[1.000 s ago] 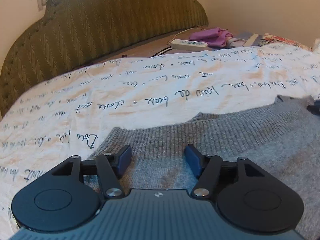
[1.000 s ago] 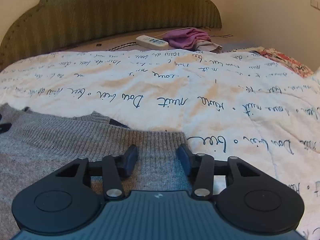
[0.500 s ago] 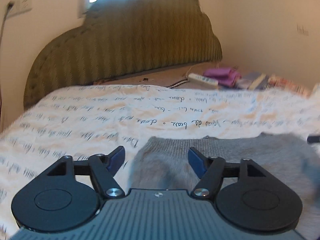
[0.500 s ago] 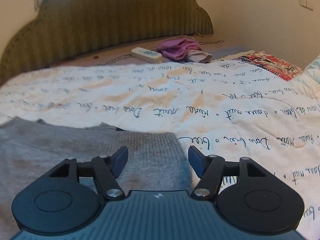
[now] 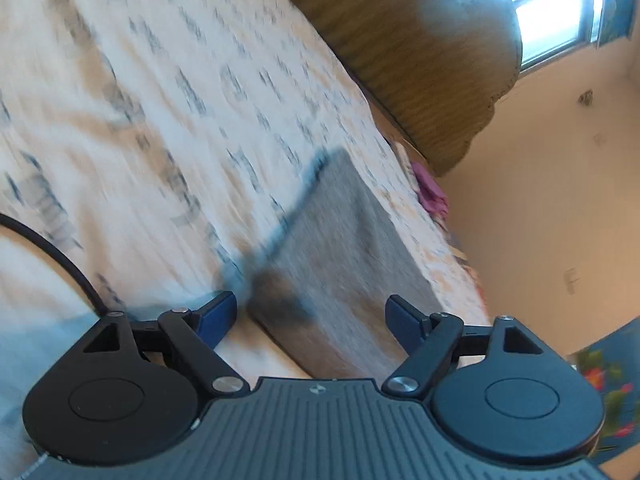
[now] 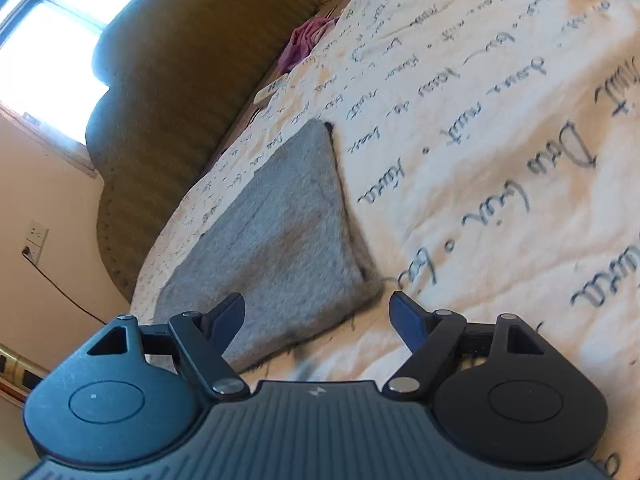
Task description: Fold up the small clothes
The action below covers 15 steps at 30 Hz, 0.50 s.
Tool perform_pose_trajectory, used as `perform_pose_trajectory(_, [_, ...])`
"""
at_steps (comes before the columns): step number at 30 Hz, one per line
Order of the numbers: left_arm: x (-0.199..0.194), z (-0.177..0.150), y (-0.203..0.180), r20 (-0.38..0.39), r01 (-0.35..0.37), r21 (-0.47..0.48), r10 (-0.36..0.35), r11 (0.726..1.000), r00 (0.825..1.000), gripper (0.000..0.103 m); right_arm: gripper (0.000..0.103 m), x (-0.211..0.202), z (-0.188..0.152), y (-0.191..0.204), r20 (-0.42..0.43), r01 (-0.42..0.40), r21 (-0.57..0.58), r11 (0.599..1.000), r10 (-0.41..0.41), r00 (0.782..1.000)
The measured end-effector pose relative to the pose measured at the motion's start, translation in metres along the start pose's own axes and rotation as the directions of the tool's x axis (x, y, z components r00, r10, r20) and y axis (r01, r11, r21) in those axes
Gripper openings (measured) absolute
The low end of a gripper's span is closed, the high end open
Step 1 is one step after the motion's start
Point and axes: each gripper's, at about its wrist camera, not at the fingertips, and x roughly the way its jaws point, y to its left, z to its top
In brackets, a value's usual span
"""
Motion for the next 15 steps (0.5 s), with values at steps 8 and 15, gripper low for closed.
perform_pose_trajectory(8, [0.027,0.003,-0.015,0.006,0.076,-0.084,-0.076,0.994,0.997,0.101,0.080,0.048,0.014,-0.002,0.055,-0.106,0.205,0.973,0.096,0.994])
perform_pose_trajectory(15, [0.034,-0.001,-0.016,0.009,-0.018,-0.082,0.019,0.997,1.000,0.062,0.059,0.064,0.011,0.009,0.069,-0.084,0.173,0.981,0.073,0.995])
